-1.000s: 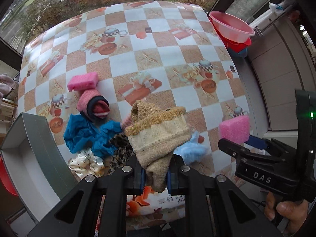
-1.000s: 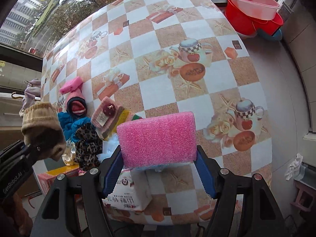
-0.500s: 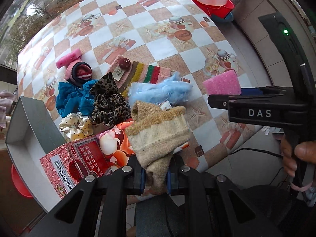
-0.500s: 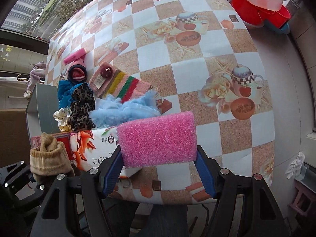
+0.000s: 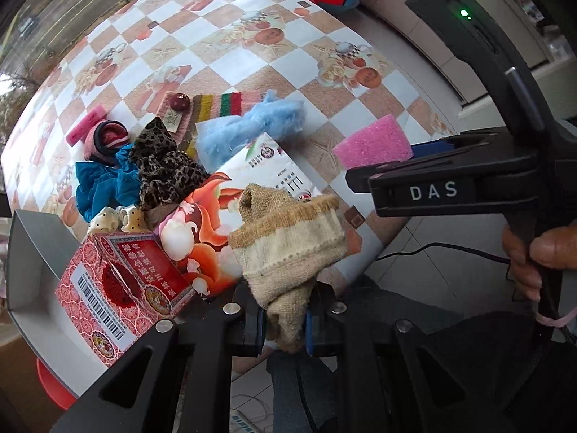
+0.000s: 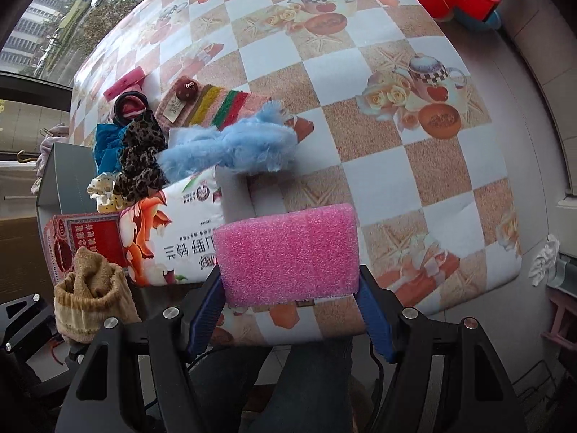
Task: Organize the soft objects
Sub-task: 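Carry the beige sock and pink sponge with both tools over the white box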
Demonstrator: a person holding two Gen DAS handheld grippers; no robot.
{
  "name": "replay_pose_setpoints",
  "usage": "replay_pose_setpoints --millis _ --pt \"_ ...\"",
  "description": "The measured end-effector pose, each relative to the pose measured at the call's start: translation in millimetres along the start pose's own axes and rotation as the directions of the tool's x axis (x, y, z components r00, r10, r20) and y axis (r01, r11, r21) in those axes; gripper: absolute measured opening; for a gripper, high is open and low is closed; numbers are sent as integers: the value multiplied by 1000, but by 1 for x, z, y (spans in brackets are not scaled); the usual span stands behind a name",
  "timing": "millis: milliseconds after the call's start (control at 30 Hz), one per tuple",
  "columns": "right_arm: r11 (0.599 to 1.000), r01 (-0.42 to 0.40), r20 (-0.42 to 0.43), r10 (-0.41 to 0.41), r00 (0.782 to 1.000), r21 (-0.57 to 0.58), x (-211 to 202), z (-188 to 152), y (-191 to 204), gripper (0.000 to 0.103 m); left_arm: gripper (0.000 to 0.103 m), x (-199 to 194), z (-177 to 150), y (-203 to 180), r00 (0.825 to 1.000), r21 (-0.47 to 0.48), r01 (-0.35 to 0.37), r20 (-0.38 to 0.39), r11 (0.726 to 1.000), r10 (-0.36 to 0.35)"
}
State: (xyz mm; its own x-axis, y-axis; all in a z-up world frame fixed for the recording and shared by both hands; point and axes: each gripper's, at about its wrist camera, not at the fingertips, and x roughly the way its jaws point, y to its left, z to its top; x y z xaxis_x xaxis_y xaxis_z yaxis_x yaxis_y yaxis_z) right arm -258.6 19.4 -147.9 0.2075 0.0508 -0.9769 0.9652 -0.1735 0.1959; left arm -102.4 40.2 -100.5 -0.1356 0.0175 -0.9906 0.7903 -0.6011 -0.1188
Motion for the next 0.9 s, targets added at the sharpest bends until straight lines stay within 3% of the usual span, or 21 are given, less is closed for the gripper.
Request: replay_pose_setpoints --millis 200,400,667,900 --pt "999 30 4 -30 1000 40 4 -45 28 71 17 -9 -42 4 999 108 40 26 993 -43" --pt "999 51 33 -51 998 -2 0 -73 64 71 17 -21 -79 21 996 126 38 70 991 -47" --pt "988 46 105 -31 994 -145 -17 -95 115 71 17 -45 -119 55 988 58 25 151 998 -34" --pt "949 53 202 12 979 -311 -44 -102 177 71 17 -76 -153 104 966 -129 10 257 992 24"
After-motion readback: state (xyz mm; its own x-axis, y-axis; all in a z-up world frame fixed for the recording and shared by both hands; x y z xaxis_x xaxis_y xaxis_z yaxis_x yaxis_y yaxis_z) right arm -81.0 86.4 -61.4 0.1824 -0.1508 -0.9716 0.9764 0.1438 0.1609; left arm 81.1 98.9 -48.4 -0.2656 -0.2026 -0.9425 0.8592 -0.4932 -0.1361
